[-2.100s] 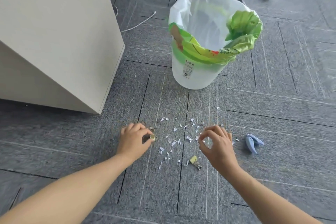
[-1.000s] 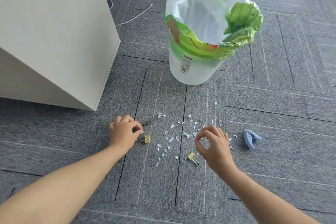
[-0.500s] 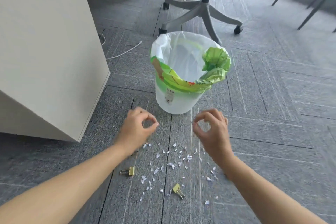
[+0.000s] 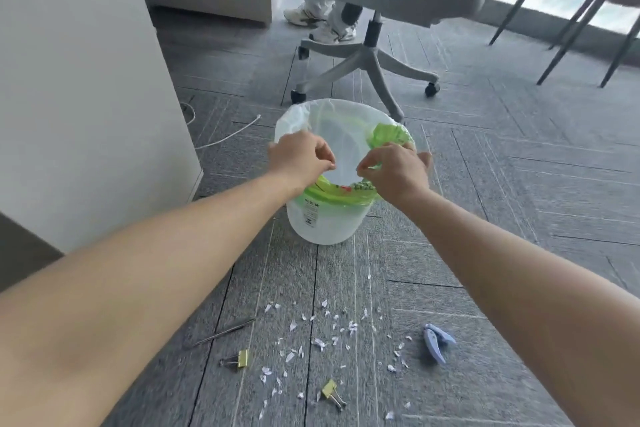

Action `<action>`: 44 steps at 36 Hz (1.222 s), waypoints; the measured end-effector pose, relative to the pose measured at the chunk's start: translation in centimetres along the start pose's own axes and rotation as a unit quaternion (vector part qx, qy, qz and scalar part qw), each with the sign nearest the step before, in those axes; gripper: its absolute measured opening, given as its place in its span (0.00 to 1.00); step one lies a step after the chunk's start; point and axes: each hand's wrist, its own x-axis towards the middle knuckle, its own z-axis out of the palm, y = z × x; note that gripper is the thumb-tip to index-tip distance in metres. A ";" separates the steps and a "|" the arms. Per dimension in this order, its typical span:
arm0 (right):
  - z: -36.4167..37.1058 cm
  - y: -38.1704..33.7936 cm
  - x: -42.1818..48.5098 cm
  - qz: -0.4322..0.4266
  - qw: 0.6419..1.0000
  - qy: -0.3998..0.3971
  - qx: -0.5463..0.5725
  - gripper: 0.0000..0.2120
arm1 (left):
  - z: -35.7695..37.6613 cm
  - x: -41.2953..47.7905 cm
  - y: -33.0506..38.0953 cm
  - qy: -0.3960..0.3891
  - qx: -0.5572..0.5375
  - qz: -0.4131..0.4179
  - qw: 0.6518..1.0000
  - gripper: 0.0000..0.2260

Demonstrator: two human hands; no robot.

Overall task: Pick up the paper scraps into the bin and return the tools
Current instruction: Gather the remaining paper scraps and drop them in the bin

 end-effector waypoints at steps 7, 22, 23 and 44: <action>-0.1 0.2 -2.6 -0.043 0.991 0.066 0.110 0.06 | -0.3 -2.2 0.0 0.057 -0.066 0.053 0.995 0.10; 11.4 5.8 -18.2 -0.085 0.980 -0.169 0.055 0.10 | 7.4 -16.1 -11.3 -0.128 -0.024 -0.005 0.991 0.09; 12.1 5.9 -18.7 -0.075 0.979 -0.184 0.055 0.10 | 7.9 -16.4 -12.0 -0.134 -0.021 -0.028 0.990 0.08; 19.8 5.1 -20.9 0.020 0.964 -0.257 0.069 0.09 | 13.3 -15.9 -18.3 -0.188 0.046 -0.148 0.970 0.12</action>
